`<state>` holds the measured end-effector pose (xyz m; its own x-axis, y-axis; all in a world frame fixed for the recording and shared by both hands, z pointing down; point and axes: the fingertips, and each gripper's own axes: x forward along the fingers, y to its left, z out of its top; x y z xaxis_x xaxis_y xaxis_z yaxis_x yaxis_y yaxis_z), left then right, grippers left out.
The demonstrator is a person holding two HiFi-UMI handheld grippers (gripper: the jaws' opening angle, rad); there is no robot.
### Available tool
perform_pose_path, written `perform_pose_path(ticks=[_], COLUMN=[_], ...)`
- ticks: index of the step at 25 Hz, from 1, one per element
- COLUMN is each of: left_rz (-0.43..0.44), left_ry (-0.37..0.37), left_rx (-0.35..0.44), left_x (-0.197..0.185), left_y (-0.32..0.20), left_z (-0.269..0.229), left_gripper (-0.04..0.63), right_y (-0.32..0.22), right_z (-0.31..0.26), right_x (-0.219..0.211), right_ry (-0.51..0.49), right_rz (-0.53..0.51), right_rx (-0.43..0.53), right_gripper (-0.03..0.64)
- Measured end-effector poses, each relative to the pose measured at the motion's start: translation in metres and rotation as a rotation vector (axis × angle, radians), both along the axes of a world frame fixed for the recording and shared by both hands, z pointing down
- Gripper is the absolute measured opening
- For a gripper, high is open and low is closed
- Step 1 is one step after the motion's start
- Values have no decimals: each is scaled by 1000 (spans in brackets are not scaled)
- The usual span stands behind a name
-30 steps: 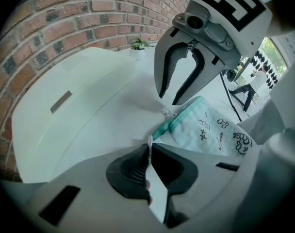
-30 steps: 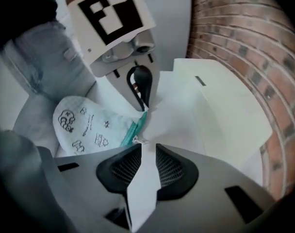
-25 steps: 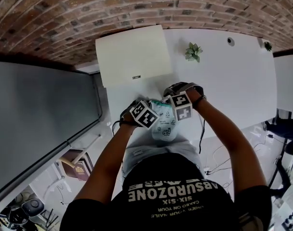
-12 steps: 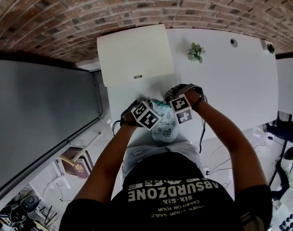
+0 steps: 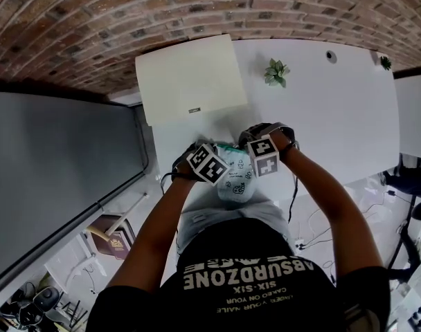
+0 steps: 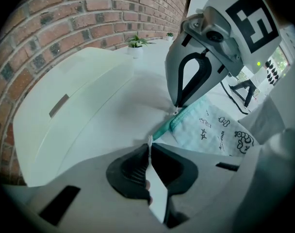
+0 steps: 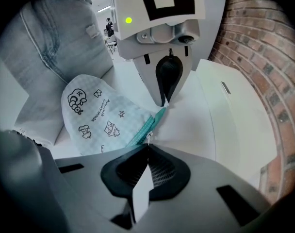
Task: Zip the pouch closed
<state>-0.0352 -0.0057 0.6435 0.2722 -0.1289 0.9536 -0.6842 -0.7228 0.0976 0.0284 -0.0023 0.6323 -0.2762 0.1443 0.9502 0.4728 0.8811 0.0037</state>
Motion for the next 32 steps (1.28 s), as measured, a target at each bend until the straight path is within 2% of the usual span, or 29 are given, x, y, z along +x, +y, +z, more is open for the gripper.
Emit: perform_pose_path(ticks=[4,11,32], left_rz=[4,2,5], left_ry=[-8,-17,-29], left_rx=[5,14,21], left_x=[1,1,1], left_y=[1,1,2], left_z=[-2,-1,-1], left_gripper=[23,23,23], right_y=[2,8,11], right_z=[-5,-15,-14], right_x=[1,3,15], right_ry=[-13,-14,-23], right_rz=[61,101,153], right_rx=[-23,-26,0], right_gripper=[0,-2,-3])
